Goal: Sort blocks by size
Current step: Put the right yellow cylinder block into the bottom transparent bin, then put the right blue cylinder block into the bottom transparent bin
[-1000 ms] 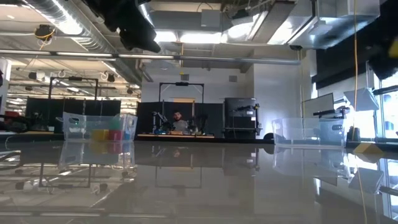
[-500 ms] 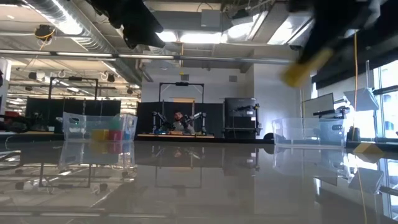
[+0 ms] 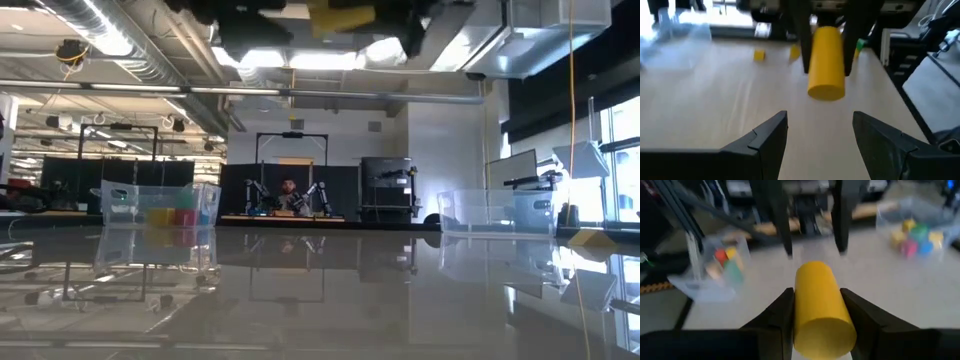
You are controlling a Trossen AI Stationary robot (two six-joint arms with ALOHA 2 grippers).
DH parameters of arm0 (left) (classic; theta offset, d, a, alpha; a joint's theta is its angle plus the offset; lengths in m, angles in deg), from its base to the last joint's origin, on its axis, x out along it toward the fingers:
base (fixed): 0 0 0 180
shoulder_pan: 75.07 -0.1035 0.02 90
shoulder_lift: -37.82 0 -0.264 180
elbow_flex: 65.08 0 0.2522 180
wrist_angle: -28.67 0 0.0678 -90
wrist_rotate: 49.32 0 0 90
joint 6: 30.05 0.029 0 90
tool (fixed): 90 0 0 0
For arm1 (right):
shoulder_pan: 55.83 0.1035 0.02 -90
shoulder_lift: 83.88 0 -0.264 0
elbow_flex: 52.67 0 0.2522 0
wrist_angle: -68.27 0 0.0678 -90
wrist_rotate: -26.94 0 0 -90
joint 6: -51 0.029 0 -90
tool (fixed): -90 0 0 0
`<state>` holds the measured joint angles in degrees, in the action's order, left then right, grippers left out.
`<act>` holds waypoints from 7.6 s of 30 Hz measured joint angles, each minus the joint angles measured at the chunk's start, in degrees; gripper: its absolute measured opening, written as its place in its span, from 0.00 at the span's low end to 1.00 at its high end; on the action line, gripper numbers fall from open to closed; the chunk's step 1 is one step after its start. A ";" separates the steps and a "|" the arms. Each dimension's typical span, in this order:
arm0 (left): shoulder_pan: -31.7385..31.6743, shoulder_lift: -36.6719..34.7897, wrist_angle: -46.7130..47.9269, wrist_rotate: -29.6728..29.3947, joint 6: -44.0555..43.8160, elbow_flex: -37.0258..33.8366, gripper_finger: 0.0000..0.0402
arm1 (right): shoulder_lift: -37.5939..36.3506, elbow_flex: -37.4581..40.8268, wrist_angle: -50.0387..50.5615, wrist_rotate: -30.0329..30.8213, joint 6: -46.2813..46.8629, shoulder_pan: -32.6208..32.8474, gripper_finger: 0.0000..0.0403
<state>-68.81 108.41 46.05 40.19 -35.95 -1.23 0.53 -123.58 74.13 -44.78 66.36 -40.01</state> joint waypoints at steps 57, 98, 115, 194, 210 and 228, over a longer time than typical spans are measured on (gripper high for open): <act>6.32 -11.63 35.59 -8.94 -4.85 10.59 0.29 | -10.01 -0.30 9.25 0.57 -8.45 6.46 0.65; 45.79 14.63 43.50 -0.75 -62.96 11.86 0.29 | -9.16 7.00 14.03 4.68 5.80 6.28 0.64; 42.65 21.90 42.14 3.24 -55.16 11.85 0.42 | -3.78 7.02 14.04 5.23 5.59 6.28 0.64; 19.83 1.94 0.74 -23.19 -12.12 -6.58 0.52 | -7.04 14.58 60.23 -26.87 78.79 36.42 0.31; 19.83 1.94 0.25 -23.17 -8.78 -6.58 0.52 | -7.04 -1.46 74.77 -19.76 68.03 32.32 0.31; 14.54 1.94 -0.27 -20.65 -9.06 -6.56 0.52 | -6.49 -0.66 39.91 -2.23 26.69 12.83 0.31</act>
<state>-54.27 110.35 45.78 19.53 -45.01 -7.79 -5.97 -124.24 114.04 -47.01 93.06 -27.17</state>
